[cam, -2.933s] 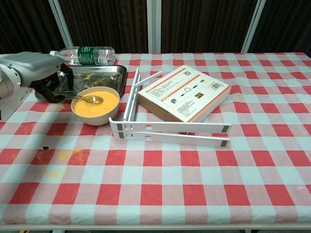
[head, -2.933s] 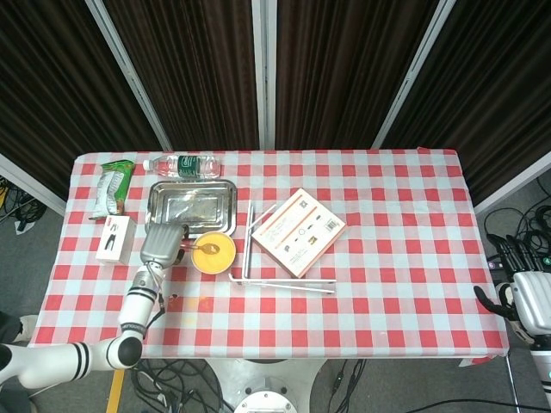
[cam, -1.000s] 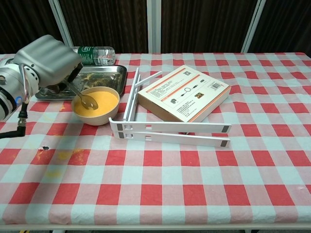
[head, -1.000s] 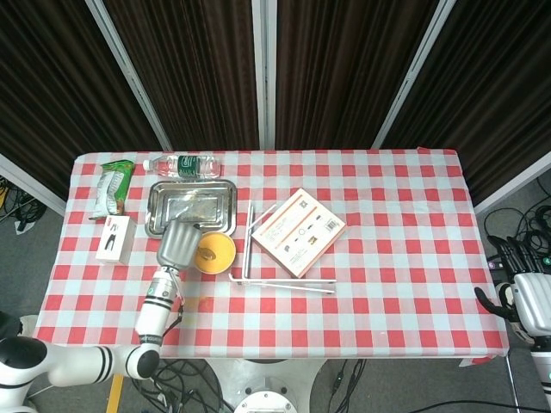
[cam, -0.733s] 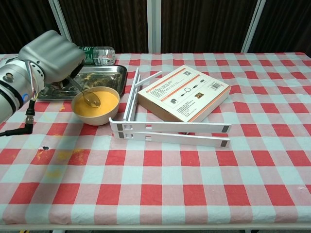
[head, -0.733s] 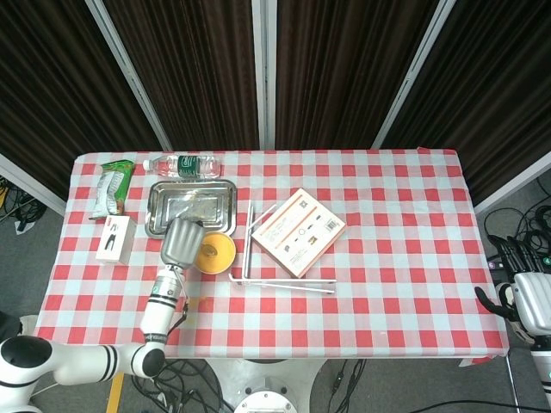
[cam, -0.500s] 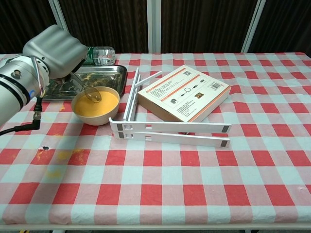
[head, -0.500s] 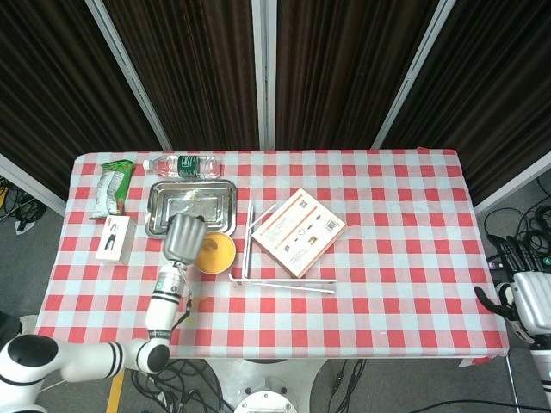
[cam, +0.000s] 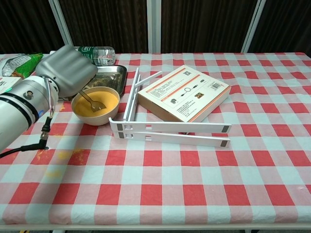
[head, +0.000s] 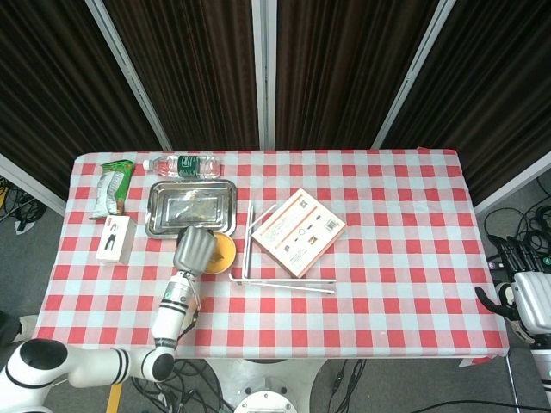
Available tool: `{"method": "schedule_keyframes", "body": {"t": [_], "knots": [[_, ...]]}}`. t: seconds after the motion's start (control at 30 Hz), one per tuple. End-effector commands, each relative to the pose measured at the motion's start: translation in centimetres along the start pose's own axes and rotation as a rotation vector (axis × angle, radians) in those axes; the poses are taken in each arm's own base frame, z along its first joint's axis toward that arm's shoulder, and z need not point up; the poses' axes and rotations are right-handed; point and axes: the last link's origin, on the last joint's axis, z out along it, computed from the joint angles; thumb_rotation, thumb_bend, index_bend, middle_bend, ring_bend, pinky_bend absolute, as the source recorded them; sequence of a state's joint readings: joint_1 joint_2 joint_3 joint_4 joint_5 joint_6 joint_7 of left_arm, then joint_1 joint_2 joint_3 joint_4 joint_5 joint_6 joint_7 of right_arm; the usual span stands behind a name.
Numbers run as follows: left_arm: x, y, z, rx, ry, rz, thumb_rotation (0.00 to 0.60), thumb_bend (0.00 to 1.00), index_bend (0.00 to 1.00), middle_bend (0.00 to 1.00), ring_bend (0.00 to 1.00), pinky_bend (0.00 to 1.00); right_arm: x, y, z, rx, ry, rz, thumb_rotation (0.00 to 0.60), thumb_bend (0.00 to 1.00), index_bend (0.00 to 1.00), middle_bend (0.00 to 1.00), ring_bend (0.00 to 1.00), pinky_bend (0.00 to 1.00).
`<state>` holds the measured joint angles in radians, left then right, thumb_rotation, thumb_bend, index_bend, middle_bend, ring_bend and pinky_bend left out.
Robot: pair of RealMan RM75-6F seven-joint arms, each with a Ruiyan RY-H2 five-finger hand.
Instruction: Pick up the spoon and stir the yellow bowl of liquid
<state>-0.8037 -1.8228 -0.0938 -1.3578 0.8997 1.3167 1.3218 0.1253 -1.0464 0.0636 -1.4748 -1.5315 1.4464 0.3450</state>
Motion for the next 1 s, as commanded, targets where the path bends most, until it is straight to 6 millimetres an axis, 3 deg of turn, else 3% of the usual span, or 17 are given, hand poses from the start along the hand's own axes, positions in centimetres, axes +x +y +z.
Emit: {"method": "schedule_keyframes", "body": {"t": [0.03,0.73,1.0], "knots": [[0.1,-0.1,0.1,-0.014,-0.018,-0.045,0.600,0.42,0.67,0.98,0.91,0.99,0.0,0.0,0.0,-0.001,0.000,0.000,0.600,0.22,0.02,0.10,0.00,0.07],[0.2,-4.5,1.7,-0.039,-0.193,-0.430,0.600,0.42,0.67,0.98,0.91,0.99,0.0,-0.2,0.1,0.007,0.003,0.000,0.600,0.22,0.02,0.10,0.00,0.07],[0.5,-5.9,1.1,-0.022,-0.183,-0.419,0.600,0.42,0.67,0.98,0.91,0.99,0.0,-0.4,0.1,0.011,0.003,0.000,0.600,0.22,0.02,0.10,0.00,0.07]]}}
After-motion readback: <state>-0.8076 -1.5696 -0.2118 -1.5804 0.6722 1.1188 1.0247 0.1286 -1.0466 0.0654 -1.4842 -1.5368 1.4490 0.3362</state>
